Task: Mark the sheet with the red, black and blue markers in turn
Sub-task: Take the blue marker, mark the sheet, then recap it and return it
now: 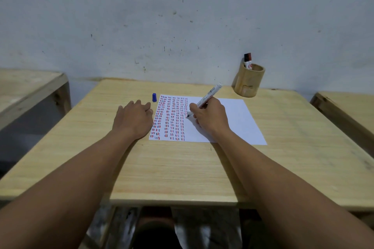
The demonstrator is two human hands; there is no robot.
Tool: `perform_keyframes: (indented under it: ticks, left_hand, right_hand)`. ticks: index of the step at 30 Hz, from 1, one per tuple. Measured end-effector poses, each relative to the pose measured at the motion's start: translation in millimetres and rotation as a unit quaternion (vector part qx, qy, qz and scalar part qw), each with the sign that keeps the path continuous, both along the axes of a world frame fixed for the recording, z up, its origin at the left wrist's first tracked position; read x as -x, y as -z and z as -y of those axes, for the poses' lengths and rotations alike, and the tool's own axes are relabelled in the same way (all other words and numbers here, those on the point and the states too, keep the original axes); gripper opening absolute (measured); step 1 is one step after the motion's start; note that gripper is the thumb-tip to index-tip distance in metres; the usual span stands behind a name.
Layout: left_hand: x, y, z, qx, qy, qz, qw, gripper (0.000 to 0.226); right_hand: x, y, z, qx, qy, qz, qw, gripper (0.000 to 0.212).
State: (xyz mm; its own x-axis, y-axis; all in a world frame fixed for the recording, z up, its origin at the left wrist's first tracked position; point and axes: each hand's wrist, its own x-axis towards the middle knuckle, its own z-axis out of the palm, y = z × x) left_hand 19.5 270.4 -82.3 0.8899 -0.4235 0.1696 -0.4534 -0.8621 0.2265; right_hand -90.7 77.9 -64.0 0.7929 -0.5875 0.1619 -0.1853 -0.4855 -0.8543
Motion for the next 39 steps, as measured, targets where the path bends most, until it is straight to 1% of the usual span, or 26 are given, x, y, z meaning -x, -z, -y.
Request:
perform_keyframes:
  ticks: [8, 12, 15, 17, 19, 20, 22, 24, 26, 28, 31, 35, 37, 39]
  left_hand:
    - [3, -3, 1, 0.013, -0.005, 0.011, 1.0, 0.046]
    - [4, -12, 5, 0.068, -0.045, 0.012, 0.997, 0.04]
    - [-3, -20, 12, 0.13, -0.066, -0.005, 0.989, 0.04]
    - [-11, -24, 19, 0.162, -0.051, -0.021, 0.985, 0.047]
    - [-22, -27, 24, 0.155, -0.019, -0.026, 0.987, 0.056]
    - [-27, -28, 26, 0.142, -0.01, -0.026, 0.989, 0.056]
    - [-36, -28, 29, 0.125, -0.005, -0.031, 0.992, 0.045]
    - [-40, -28, 29, 0.127, -0.005, -0.018, 0.992, 0.029]
    - [-41, -28, 29, 0.129, -0.003, 0.001, 0.992, 0.025]
    - [-42, -30, 30, 0.153, -0.008, 0.0, 0.988, 0.026]
    - [-36, -42, 36, 0.222, -0.022, -0.018, 0.975, 0.024]
    - [-19, -65, 53, 0.333, -0.011, -0.057, 0.941, 0.018]
    - [-13, -73, 61, 0.386, -0.005, -0.103, 0.917, 0.016]
    - [-7, -80, 70, 0.439, 0.008, -0.156, 0.885, 0.015]
  right_hand:
    - [0, -2, 0, -0.003, -0.002, -0.005, 1.0, 0.026]
    - [-2, -6, 3, -0.028, 0.01, 0.014, 0.999, 0.026]
    - [-7, -12, 6, -0.04, 0.021, 0.031, 0.999, 0.025]
    - [-11, -16, 7, -0.089, 0.01, 0.05, 0.995, 0.02]
    - [-13, -20, 8, -0.168, -0.007, 0.071, 0.983, 0.016]
    - [-14, -22, 8, -0.202, -0.013, 0.076, 0.976, 0.017]
    - [-16, -26, 10, -0.258, -0.019, 0.081, 0.963, 0.019]
    - [-16, -30, 12, -0.303, -0.023, 0.083, 0.949, 0.015]
    - [-15, -33, 13, -0.324, -0.022, 0.087, 0.942, 0.015]
    - [-15, -35, 16, -0.326, -0.021, 0.091, 0.941, 0.017]
    - [-15, -35, 19, -0.334, -0.013, 0.096, 0.938, 0.016]
    - [-14, -43, 22, -0.371, -0.001, 0.121, 0.921, 0.012]
    - [-12, -51, 23, -0.401, 0.001, 0.14, 0.905, 0.013]
    - [-10, -60, 24, -0.415, 0.005, 0.159, 0.896, 0.014]
